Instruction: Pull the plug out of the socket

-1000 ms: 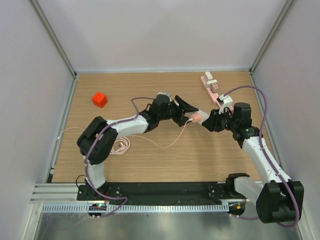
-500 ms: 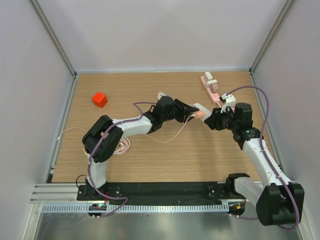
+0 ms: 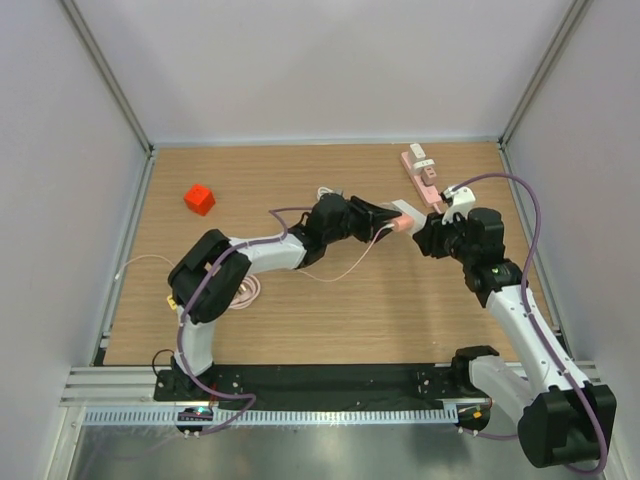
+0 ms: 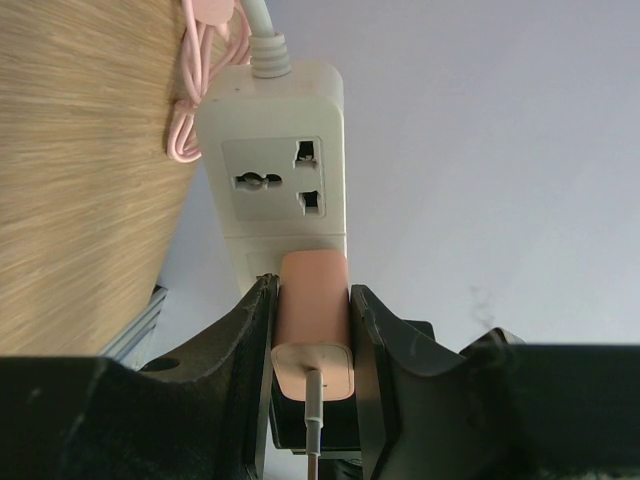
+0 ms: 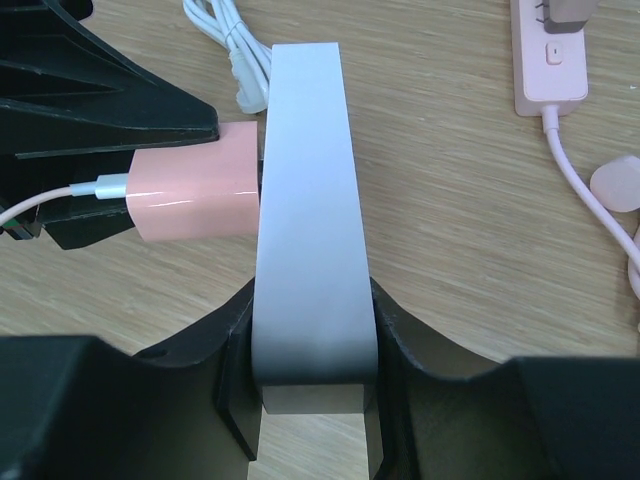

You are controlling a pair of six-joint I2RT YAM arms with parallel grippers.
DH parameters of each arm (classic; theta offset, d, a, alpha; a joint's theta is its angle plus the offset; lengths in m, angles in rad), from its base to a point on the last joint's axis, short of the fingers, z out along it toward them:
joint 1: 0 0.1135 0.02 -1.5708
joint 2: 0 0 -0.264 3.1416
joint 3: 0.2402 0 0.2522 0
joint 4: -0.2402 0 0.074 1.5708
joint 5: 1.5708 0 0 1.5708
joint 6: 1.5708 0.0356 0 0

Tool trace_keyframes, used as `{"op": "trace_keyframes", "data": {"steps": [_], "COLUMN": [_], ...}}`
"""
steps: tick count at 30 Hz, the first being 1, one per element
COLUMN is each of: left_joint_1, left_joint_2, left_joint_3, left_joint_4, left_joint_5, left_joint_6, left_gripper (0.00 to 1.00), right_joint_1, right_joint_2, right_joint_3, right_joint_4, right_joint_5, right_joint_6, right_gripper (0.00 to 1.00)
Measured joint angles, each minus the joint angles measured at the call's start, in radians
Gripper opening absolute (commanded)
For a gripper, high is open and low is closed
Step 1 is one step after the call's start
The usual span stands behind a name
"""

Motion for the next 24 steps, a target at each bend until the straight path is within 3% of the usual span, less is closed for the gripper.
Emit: {"op": "trace_keyframes", "data": {"steps": [7,14,18,20,24], "left_joint_1": [0.01,0.062,0.064,0.063,0.061], "left_joint_2": [-0.034,0.023,0.022,0.004,-0.141], "left_joint_3": [-0.045,0.001,-0.003,-0.015,-0.037], "left_joint_4": [0.026,0.118,0.118,0.096,-0.083], "left_joint_5": [0.01,0.187,0.193,0.183,0.183], "left_joint_6": [-0.026,-0.041,-0.048,-0.046,0.013], "left_gripper": [0.0,0.0,0.0,0.0,0.0], "right_joint_1": [0.017,0.014,0.017,0.02,-0.006], "right_joint_2": [-0.005,-0.005,-0.008,-0.008,0.009], "right_joint_3": [0.0,0.0,0.0,0.0,-0.005], "right_joint_4": [0.004,0.057,0.056,0.049,0.034], "right_joint_5": [-0.016,-0.019,-0.005,-0.005,0.167], "right_joint_6": [0.002,0.002,0.007,0.008,-0.001], "right_gripper": [0.01,0.01,0.01,0.01,0.01]}}
